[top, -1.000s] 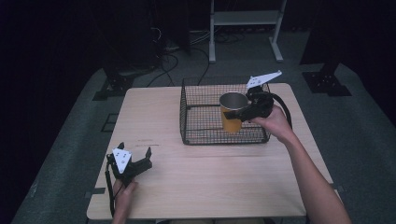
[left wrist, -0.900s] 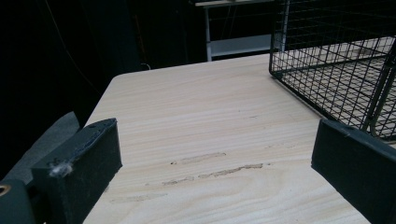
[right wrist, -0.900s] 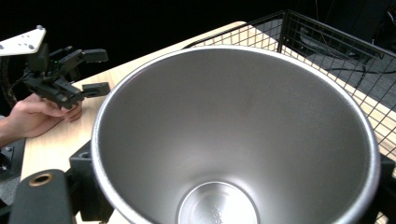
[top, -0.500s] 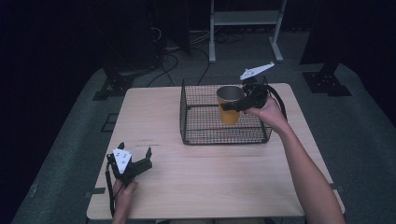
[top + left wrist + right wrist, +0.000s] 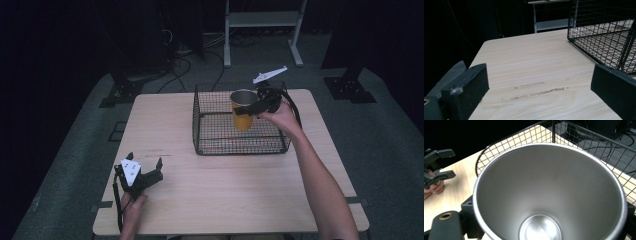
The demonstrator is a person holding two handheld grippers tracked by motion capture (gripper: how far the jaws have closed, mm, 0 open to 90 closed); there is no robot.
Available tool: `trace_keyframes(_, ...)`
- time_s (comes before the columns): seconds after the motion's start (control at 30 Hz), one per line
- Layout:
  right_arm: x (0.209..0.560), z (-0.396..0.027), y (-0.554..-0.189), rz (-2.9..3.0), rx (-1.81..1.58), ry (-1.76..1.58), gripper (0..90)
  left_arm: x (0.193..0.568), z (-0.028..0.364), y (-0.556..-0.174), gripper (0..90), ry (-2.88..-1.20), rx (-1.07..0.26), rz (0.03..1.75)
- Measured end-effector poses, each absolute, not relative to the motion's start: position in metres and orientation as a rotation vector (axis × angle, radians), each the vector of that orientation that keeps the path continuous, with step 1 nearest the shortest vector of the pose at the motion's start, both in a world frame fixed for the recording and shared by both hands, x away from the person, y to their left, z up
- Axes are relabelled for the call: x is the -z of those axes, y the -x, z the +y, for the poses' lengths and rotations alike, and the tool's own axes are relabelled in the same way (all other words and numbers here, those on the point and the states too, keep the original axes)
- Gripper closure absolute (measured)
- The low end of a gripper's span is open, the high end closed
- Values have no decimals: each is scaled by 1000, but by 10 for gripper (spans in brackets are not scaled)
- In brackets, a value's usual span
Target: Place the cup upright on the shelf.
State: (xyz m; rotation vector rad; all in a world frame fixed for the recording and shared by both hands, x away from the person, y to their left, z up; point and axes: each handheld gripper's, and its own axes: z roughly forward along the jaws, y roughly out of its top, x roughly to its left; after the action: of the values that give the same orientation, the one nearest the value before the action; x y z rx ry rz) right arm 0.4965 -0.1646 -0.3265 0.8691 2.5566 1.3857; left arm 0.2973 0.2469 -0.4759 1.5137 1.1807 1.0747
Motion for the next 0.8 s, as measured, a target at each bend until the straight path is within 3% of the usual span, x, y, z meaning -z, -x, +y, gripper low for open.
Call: trace_keyframes(0.8, 368, -148, -526, 2578, -1290, -951, 128, 476, 247, -297, 8, -1517, -1075, 1174)
